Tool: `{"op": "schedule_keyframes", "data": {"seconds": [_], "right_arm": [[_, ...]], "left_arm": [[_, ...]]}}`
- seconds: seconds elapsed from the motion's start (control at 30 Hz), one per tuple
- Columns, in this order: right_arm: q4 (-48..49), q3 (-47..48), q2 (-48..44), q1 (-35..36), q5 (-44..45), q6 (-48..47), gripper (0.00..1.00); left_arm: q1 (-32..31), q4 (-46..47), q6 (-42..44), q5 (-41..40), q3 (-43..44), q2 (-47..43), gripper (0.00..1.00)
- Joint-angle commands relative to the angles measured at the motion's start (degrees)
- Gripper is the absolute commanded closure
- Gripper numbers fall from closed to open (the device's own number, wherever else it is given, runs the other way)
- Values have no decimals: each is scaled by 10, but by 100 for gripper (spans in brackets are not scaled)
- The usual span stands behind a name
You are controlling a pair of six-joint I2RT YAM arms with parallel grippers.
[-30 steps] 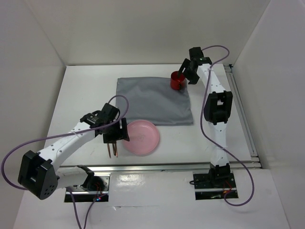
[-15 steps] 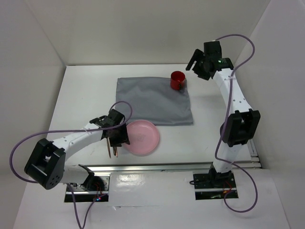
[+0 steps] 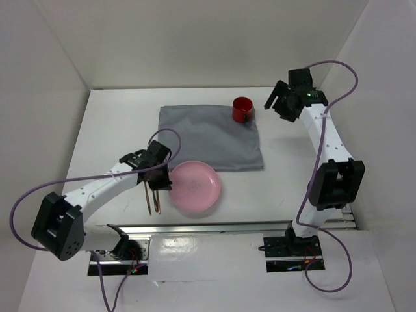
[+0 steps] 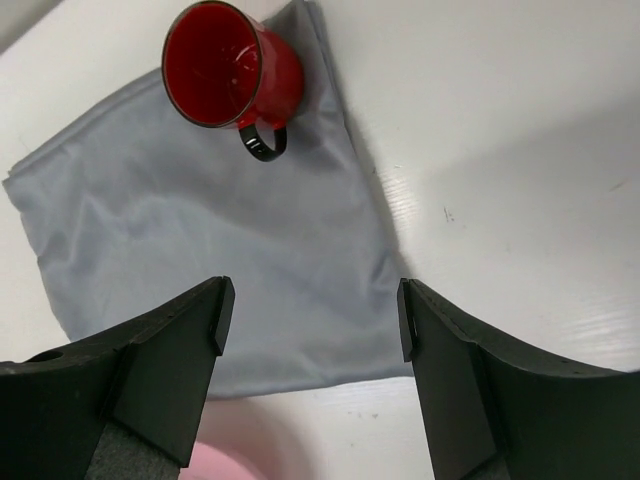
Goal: Set the dinner table for one person
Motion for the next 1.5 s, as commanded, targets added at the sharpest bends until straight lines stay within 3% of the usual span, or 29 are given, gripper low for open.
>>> {"op": "schedule_keyframes", "data": {"seconds": [0.0, 0.2, 0.47, 0.63, 1.0, 1.03, 1.1, 1.13, 1.17, 1.2, 1.33, 1.47], "right_arm": [[3, -16, -81, -13, 10, -9, 22], [-22, -75, -141, -20, 16, -14, 22], [-43, -126, -189, -30, 10, -20, 22], [-53, -137, -202, -36, 5, -25, 22], [-59, -142, -207, -36, 10, -30, 21], [-59, -142, -202, -36, 4, -30, 20], [-59, -142, -202, -36, 4, -30, 20], [-59, -142, -202, -36, 4, -30, 19], [-59, -142, -202, -36, 4, -30, 18], [-59, -142, -202, -36, 4, -30, 18], [-59, -142, -202, -36, -1, -30, 18], [-59, -142, -207, -36, -1, -30, 17]], "left_arm": [[-1, -72, 38, -6, 90, -42, 100], [22, -68, 52, 1, 274, 75, 100], [60, -68, 63, -22, 541, 350, 100], [85, -68, 57, 10, 604, 437, 100], [96, -38, 46, 32, 585, 511, 100], [96, -38, 46, 32, 591, 511, 96], [96, -44, 52, 27, 591, 519, 75], [96, -44, 52, 20, 591, 519, 61], [96, -44, 52, 14, 591, 519, 32], [96, -44, 52, 14, 591, 512, 21], [96, -51, 74, 4, 597, 480, 9], [91, -88, 88, -59, 570, 397, 12]]}}
